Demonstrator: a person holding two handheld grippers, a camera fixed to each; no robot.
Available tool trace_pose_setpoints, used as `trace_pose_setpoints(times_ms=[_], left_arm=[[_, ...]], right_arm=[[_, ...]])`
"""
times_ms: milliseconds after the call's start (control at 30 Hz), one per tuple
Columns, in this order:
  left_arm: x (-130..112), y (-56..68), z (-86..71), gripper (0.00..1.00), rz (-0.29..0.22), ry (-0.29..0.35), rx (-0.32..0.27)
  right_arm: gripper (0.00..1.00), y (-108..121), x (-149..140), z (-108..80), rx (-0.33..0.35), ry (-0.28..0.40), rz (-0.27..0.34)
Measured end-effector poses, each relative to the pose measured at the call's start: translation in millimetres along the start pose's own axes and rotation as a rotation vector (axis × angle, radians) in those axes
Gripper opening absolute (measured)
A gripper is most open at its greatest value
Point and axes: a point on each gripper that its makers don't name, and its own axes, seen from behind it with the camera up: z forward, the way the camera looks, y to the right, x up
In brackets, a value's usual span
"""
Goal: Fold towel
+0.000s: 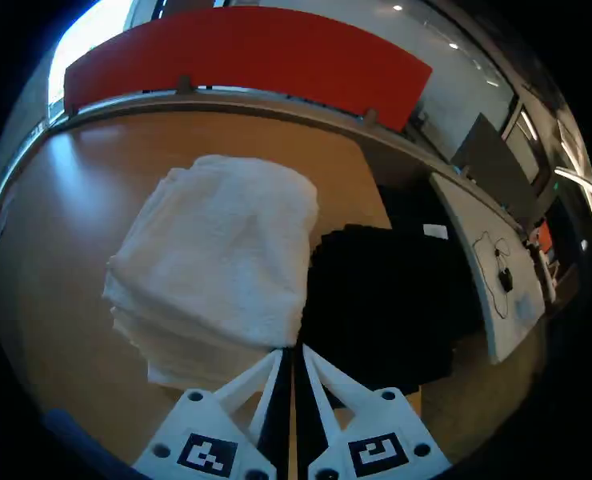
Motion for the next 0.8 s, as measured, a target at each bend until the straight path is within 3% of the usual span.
trace_pose_setpoints(times_ms=[300, 667, 800], left_arm=[[0, -0.3, 0.4, 0.85, 0.002, -0.001, 0.003], [3, 3.2, 2.2, 0.85, 0.007, 0.002, -0.005], [4, 3.4, 2.3, 0.85, 0.006, 0.003, -0.007]], right_arm=[[0.04, 1, 0, 2.8, -0.008, 0.008, 0.019], [0.13, 1, -3, -5.9, -0.014, 0.018, 0.021], [0.21, 1, -5, -8.8, -0.015, 0.02, 0.024]])
